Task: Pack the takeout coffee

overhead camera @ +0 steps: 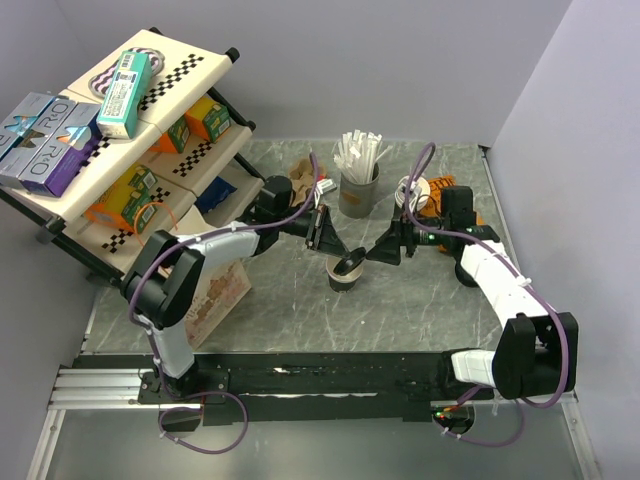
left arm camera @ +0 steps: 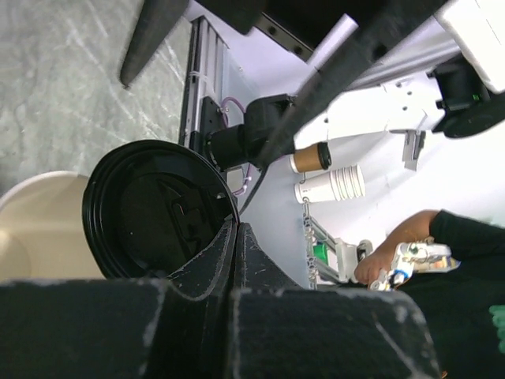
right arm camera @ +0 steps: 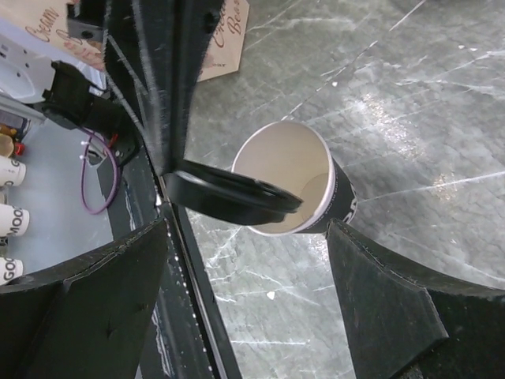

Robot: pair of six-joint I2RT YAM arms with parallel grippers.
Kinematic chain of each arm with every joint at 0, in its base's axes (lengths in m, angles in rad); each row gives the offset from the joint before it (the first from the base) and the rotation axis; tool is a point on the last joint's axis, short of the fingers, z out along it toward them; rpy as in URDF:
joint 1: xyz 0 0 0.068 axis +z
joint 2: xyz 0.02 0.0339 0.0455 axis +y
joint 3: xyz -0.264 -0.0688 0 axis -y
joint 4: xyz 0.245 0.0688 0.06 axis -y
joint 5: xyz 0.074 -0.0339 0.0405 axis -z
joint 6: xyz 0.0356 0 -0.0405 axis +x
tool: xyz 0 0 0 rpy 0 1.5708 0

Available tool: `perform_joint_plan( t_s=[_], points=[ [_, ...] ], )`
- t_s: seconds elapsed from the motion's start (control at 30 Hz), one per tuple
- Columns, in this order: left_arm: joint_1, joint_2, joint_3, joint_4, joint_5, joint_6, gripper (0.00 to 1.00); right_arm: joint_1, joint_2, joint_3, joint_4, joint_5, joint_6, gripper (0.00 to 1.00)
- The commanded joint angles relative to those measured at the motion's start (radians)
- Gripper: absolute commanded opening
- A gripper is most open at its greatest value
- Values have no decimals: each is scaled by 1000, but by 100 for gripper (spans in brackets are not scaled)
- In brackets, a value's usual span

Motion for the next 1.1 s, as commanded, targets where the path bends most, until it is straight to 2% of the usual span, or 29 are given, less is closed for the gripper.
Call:
perform_joint_plan(
  t_s=[0.0,0.23,0.73,1.07],
  points=[
    [4,21,69,-81,-16,58,1,27,3,-28,95,-12,16,87],
    [24,41,62,-65,-24,21,1,57,5,-65,132,28,38,87],
    [38,42,68,-180,-57,106,2,110,55,-45,206,154,56,88],
    [44,36,83,-225,-71,136,11,138,78,-15,201,174,52,88]
  ],
)
